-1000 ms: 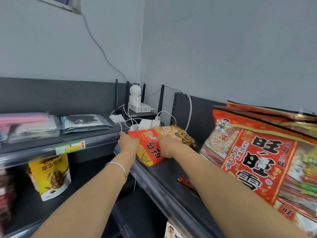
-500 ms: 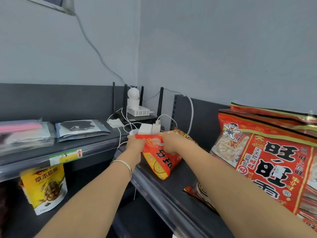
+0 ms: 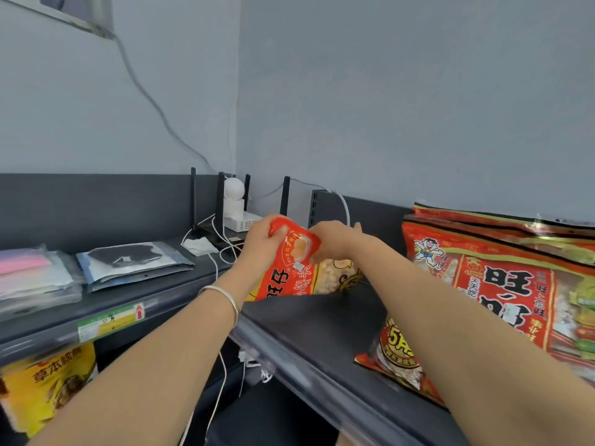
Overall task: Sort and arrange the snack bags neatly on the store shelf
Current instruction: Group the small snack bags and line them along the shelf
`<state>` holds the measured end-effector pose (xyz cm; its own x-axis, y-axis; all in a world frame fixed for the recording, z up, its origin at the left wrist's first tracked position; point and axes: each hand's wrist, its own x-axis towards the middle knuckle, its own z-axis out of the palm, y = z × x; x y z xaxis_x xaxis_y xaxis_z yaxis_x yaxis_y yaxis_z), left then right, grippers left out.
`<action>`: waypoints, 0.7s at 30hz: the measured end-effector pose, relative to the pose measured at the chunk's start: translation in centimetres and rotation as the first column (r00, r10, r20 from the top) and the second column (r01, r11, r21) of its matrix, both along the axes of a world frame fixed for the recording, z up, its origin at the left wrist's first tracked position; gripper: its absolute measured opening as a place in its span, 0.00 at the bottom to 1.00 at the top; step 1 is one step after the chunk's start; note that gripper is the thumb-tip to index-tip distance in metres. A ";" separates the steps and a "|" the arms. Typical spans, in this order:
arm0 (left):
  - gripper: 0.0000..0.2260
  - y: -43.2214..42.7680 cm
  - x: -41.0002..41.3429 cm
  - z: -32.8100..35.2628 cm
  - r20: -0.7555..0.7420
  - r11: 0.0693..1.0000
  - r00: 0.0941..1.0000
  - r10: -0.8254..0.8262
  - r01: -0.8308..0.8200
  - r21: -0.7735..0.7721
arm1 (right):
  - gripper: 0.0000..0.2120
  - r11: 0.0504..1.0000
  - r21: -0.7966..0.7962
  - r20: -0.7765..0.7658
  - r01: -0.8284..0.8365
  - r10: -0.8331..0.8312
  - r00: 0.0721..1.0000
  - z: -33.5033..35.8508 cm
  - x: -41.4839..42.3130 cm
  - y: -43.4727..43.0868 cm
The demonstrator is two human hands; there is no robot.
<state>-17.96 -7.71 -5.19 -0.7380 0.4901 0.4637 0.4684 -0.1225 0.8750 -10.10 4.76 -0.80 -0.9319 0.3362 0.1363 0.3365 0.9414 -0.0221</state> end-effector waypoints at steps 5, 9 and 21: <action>0.07 -0.4 -0.2 -0.5 -0.124 0.998 0.992 0.018 -0.024 -0.051 | 0.07 0.997 0.034 -0.104 0.068 -0.064 0.992 -1.7 0.3 -0.9; 0.22 -0.9 -0.4 0.8 -0.333 0.897 0.839 0.431 -0.438 0.060 | 0.10 0.968 -0.212 -0.417 0.137 -0.217 0.883 -0.1 1.1 -0.8; 0.21 1.7 5.4 2.6 0.250 0.931 0.909 -0.333 0.274 0.242 | 0.20 0.801 -0.598 -0.707 -0.045 -0.500 0.500 4.2 7.7 -2.0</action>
<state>-12.51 -6.01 -2.61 -0.6820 0.6314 0.3692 0.1189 -0.4024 0.9077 -2.40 2.73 3.40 -0.3634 0.7799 0.5097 0.1063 0.5782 -0.8089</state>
